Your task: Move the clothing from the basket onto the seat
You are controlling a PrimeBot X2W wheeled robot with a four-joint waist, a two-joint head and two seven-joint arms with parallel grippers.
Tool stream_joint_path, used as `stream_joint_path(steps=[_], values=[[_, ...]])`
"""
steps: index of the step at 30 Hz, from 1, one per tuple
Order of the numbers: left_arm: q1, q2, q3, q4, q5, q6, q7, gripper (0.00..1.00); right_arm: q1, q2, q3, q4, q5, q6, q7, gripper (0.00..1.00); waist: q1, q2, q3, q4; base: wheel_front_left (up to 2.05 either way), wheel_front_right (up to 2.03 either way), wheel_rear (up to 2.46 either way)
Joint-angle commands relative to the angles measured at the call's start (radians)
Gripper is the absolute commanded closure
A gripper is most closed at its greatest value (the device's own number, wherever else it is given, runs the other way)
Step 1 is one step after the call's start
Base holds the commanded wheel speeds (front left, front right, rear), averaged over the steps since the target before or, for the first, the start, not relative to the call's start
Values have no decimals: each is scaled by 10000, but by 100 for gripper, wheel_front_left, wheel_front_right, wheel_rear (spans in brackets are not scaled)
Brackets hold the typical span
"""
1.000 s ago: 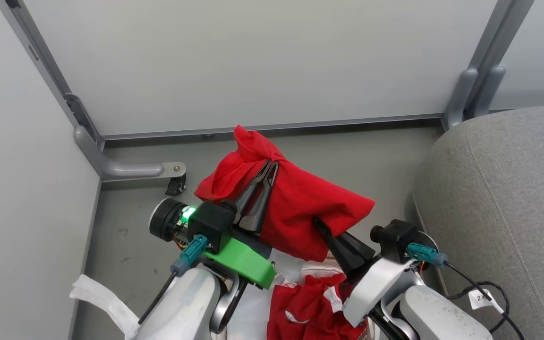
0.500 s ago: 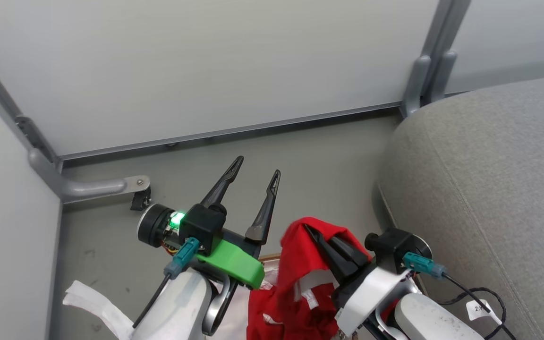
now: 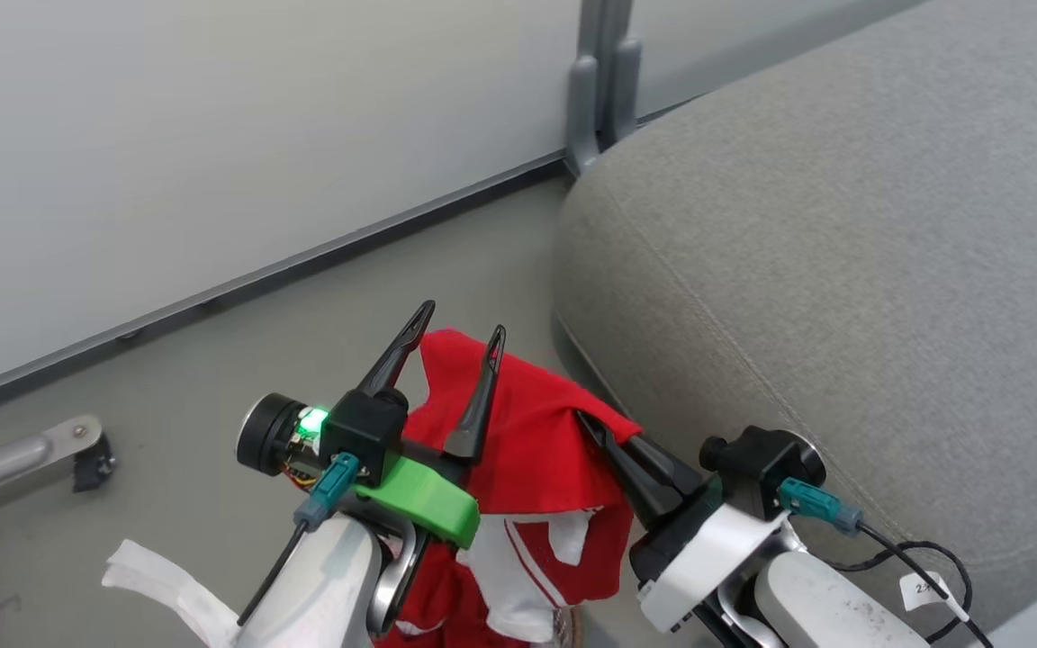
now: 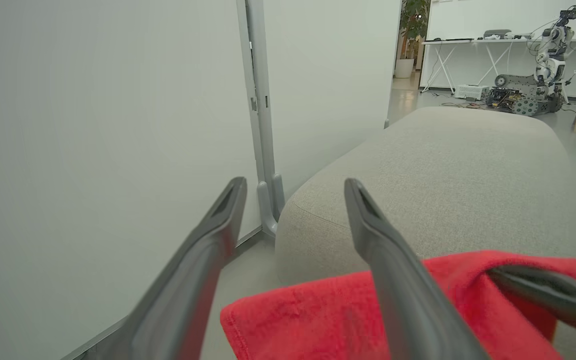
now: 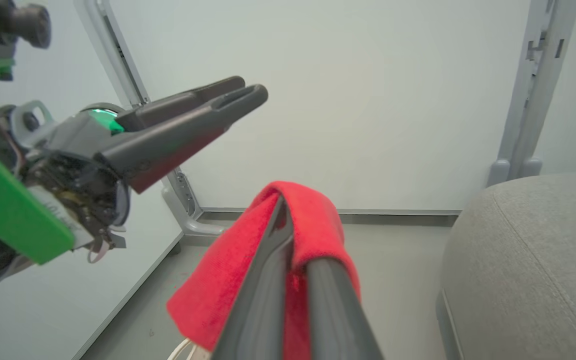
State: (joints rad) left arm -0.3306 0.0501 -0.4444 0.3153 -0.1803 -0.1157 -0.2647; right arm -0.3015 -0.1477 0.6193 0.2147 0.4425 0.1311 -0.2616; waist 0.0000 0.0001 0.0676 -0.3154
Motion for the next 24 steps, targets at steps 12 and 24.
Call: stream_joint_path(steps=[12, 24], values=[[-356, 276, 210, -179, 432, -138, 5, 0, -799, -113, -1182, -628, -798, -7, -50, 100, 0, -1, 1682, -1870, 0, 0, 0], [-882, 1155, -345, -671, 266, -163, 5, 0, -4572, -1812, -3660, -139, -2303, -7, -50, 100, 0, -1, 3809, -1059, 0, 0, 0]])
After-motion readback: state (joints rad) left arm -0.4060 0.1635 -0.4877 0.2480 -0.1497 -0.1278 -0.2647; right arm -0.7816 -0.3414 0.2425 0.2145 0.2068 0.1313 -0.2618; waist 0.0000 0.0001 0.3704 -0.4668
